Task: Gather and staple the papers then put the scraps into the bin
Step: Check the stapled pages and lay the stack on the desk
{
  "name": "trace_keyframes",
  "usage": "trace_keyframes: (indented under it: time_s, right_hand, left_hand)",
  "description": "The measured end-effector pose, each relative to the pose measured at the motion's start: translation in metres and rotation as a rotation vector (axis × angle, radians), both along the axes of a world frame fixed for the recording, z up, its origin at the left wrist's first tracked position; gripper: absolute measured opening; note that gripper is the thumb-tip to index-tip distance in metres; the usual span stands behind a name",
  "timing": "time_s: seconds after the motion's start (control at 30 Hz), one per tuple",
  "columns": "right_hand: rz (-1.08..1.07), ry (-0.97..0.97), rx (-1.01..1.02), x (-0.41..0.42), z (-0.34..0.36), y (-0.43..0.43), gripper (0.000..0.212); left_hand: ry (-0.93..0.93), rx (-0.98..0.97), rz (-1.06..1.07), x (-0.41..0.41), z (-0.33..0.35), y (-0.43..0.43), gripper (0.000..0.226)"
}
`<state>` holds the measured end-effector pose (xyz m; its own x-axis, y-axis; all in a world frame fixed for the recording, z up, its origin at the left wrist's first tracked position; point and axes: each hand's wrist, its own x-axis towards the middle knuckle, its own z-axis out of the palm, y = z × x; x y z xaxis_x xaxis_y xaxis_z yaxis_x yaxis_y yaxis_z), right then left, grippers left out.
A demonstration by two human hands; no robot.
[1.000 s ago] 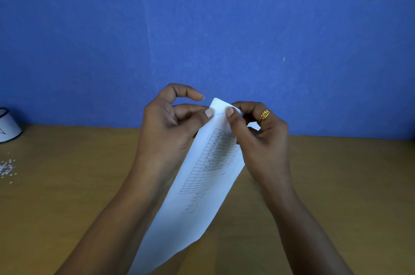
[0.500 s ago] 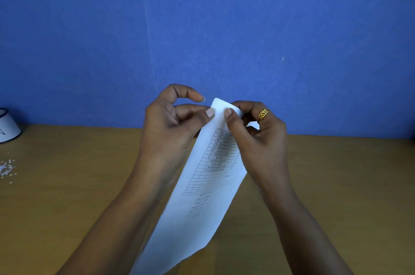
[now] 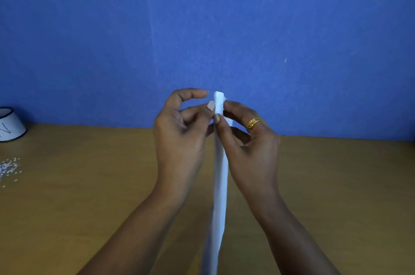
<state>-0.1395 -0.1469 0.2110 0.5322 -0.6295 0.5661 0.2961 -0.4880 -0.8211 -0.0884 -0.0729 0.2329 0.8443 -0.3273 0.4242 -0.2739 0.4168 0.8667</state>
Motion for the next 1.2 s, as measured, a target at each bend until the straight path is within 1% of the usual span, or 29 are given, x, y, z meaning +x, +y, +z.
trace_keyframes:
  time_s: [0.07,0.13,0.17,0.23,0.4,0.47,0.57,0.67,0.8,1.03,1.2]
  right_hand:
    - [0.000,0.047,-0.018,0.000,0.000,0.000,0.026]
    - [0.001,0.066,-0.021,-0.002,0.002,-0.003,0.015]
    - [0.002,0.067,-0.006,-0.003,0.003,-0.005,0.014]
    - [0.029,0.075,0.079,-0.005,0.005,-0.009,0.018]
    - [0.163,0.103,0.317,-0.007,0.010,-0.013,0.015]
    - [0.223,0.104,0.389,-0.007,0.012,-0.013,0.014]
    - [0.292,0.106,0.455,-0.008,0.014,-0.014,0.014]
    - [0.303,0.109,0.452,-0.008,0.015,-0.012,0.015]
    - [0.243,0.101,0.381,-0.007,0.017,-0.008,0.012]
    - [0.204,0.076,0.338,-0.005,0.019,-0.005,0.010]
    - [0.209,0.082,0.320,-0.006,0.018,-0.004,0.014]
  left_hand:
    - [0.011,0.012,-0.051,-0.002,0.000,-0.001,0.016]
    - [-0.011,0.043,-0.066,-0.003,0.000,-0.001,0.017]
    - [-0.031,0.065,-0.063,-0.002,0.000,-0.001,0.017]
    - [-0.079,0.122,-0.031,0.001,0.001,0.000,0.017]
    - [-0.200,0.288,0.162,0.013,0.003,0.005,0.027]
    - [-0.223,0.337,0.175,0.015,0.005,0.006,0.026]
    - [-0.212,0.337,0.135,0.017,0.007,0.008,0.023]
    - [-0.157,0.283,0.095,0.019,0.010,0.011,0.026]
    - [-0.101,0.239,0.062,0.020,0.011,0.013,0.029]
    - [-0.092,0.219,0.044,0.017,0.014,0.014,0.031]
    - [-0.074,0.215,0.042,0.017,0.012,0.013,0.029]
